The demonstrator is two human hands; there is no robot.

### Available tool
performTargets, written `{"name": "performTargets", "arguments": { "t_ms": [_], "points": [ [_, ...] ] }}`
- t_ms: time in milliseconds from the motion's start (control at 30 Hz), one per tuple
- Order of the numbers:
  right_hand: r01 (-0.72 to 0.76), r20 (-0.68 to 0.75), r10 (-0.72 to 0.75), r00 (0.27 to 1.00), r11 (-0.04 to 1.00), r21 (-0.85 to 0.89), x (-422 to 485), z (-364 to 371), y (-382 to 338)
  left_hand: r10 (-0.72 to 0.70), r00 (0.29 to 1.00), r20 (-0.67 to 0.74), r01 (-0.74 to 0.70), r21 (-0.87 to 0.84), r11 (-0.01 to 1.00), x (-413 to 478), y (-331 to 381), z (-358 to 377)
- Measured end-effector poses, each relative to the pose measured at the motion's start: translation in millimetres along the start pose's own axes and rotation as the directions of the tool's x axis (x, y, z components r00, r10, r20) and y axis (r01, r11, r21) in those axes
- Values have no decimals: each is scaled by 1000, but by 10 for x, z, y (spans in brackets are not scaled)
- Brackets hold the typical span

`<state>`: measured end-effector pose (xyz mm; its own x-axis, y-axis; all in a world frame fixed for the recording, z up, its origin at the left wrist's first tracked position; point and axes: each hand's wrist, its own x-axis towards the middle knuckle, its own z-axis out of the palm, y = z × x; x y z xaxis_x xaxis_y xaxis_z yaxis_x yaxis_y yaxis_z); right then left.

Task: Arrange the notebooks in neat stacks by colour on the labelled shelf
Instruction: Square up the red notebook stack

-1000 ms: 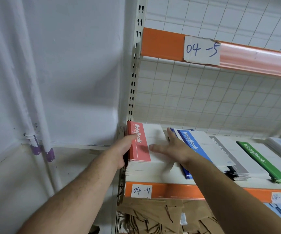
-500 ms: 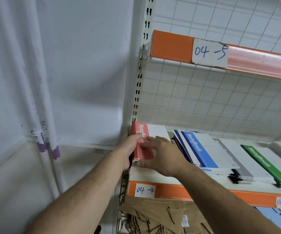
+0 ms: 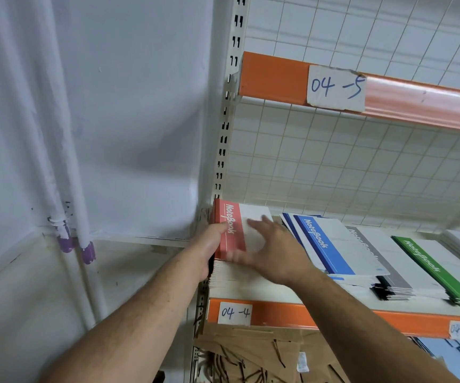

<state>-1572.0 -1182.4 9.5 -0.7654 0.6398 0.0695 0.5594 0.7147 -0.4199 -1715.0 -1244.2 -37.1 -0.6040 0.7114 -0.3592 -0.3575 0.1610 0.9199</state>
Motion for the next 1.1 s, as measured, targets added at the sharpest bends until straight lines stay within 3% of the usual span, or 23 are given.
{"name": "performTargets", "arguments": {
  "t_ms": [100,200,400,567,800,867,967,1033,1100],
  "points": [
    [-233,73,221,973,929,286,38,-64,196,50,999,17,-50,10,999,26,-3,-1],
    [-316,174,264,949,762,566,56,-39,371,46,998,50,-45,-16,999,-9,8,6],
    [-322,207,247,947,700,637,54,-26,433,79,994,72,-81,36,996,-3,13,-2],
    [-318,164,274,948,766,559,66,38,417,85,993,86,-89,37,995,-4,22,-20],
    [-320,181,265,947,743,588,9,-9,365,8,997,82,-12,58,998,-153,188,-34],
    [-287,147,247,958,778,559,-51,-62,396,101,994,49,-107,151,983,-190,304,4],
    [-241,82,229,970,861,449,-122,-113,475,339,941,15,-308,461,833,-302,495,142],
    [-199,35,202,979,892,407,-141,-175,551,411,911,40,-332,664,671,-434,564,315],
    [-158,-36,182,983,922,353,-150,-263,676,464,882,88,-373,733,570,-550,567,546]
  ]
}}
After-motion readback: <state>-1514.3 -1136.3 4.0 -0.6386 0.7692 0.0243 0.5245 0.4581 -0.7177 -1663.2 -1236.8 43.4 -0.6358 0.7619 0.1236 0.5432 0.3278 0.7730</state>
